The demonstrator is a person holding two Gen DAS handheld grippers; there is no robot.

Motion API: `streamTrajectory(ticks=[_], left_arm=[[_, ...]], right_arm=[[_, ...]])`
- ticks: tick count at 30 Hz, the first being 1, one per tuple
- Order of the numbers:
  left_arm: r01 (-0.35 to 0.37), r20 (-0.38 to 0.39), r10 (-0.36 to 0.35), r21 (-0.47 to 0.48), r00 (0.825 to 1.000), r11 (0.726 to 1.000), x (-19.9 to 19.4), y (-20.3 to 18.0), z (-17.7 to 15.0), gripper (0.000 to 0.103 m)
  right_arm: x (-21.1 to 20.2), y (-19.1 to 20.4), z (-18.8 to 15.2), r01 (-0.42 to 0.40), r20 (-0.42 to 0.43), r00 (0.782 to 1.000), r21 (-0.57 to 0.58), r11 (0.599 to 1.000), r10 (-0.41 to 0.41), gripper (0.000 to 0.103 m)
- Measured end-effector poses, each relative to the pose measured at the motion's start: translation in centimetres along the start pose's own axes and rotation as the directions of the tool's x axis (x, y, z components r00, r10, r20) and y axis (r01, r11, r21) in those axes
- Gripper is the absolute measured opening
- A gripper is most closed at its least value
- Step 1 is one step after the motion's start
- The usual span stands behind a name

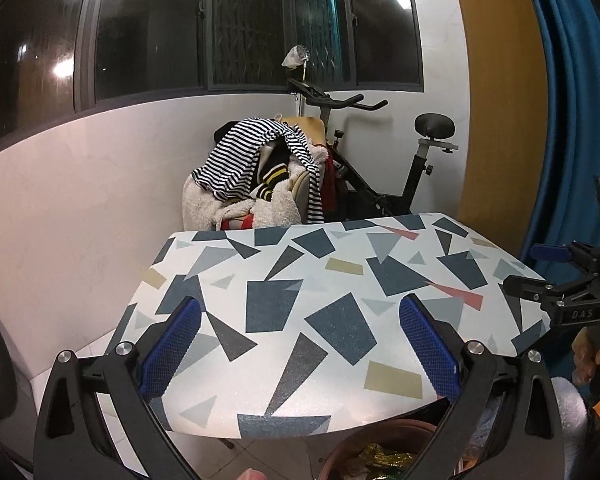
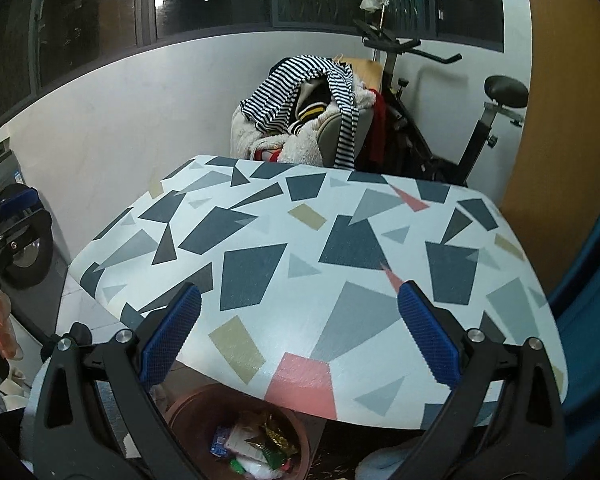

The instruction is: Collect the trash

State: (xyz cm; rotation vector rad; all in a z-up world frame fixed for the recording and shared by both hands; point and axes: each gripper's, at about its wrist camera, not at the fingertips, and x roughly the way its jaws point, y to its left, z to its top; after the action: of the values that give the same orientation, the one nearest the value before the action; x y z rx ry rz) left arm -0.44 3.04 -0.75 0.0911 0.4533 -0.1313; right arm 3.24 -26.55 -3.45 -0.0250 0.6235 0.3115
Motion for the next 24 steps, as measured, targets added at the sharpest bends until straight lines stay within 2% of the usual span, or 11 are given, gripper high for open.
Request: streamTrajectory(ticks=[9, 24], left_arm=[[-0.007, -0.003, 0.007, -0.023, 1.0, 1.0, 0.1, 0.3, -0.1, 0.097], [0.002, -0.008, -0.002, -0.007, 1.0, 1.0, 0.3, -0.4, -0.3, 0.097]], right_arm=[[-0.7, -0.1, 0.3, 0.019, 0.009, 1.0, -0.004, 1.0, -0.019, 0.097], [-1.0, -0.7, 0.3, 0.034, 0.021, 0.999, 0.003, 0.999, -0.034, 0.097]])
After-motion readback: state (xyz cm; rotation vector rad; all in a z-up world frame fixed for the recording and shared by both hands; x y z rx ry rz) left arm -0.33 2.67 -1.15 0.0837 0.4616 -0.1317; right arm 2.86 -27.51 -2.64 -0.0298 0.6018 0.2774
